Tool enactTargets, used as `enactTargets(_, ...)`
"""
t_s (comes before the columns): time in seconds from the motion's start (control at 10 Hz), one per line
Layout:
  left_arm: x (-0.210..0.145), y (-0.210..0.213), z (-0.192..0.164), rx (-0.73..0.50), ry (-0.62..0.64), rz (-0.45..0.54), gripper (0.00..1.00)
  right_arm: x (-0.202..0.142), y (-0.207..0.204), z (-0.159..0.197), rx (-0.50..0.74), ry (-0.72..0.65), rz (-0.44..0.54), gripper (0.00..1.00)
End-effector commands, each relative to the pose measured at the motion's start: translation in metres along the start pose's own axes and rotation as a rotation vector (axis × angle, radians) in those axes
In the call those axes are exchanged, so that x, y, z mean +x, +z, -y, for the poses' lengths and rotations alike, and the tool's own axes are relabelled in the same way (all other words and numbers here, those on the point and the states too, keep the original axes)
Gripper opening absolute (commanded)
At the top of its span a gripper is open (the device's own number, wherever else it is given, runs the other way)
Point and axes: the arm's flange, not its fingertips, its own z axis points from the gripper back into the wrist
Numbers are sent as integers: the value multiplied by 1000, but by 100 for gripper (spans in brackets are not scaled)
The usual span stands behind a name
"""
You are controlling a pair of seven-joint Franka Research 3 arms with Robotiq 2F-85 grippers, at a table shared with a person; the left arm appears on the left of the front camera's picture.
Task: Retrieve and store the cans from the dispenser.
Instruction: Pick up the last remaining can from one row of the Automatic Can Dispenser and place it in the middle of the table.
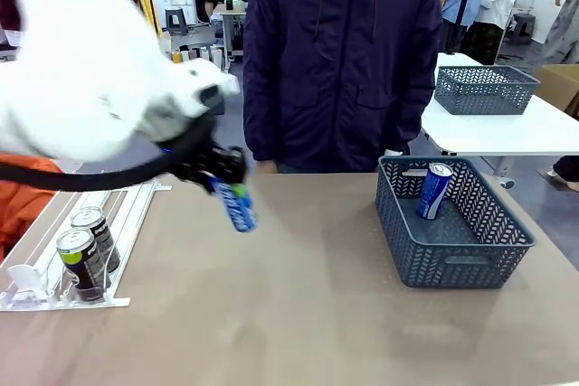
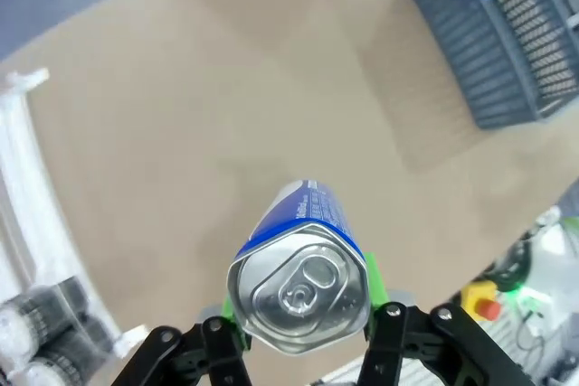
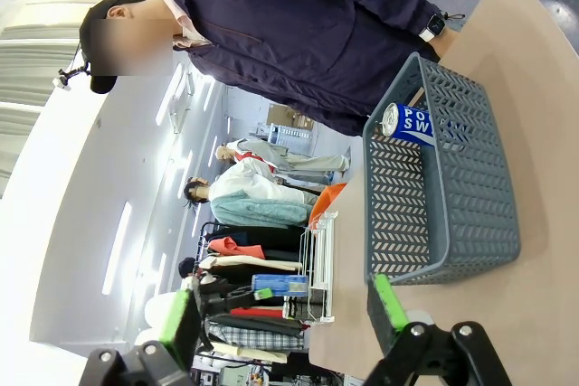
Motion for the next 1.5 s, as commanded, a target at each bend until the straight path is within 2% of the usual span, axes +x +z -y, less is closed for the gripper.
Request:
enactTargets(0.0,25,-40,45,126,-66,-41,0,2,0,-4,7,-7,5,100)
enactTargets(0.1,20,-68,72,184,-92,-12,0,2,0,-4,7,-7,5,100)
enactTargets(0.3,14,-100,94,229,-57,67,0,2,0,-4,7,-7,5,100)
enactTargets(0.8,24,-144,88,189,-59,-111,0,2,0,-4,7,-7,5,100)
enactTargets(1.1,27,-150,85,190,-48,-129,0,2,0,-4,7,-7,5,100)
enactTargets(1.2,27,-151,85,191,-46,-129,6,2,0,-4,7,-7,5,100)
enactTargets(1.3,27,-151,85,195,-47,-133,56,2,0,-4,7,-7,5,100)
enactTargets(1.4,25,-150,84,205,-56,-132,100,2,0,-4,7,-7,5,100)
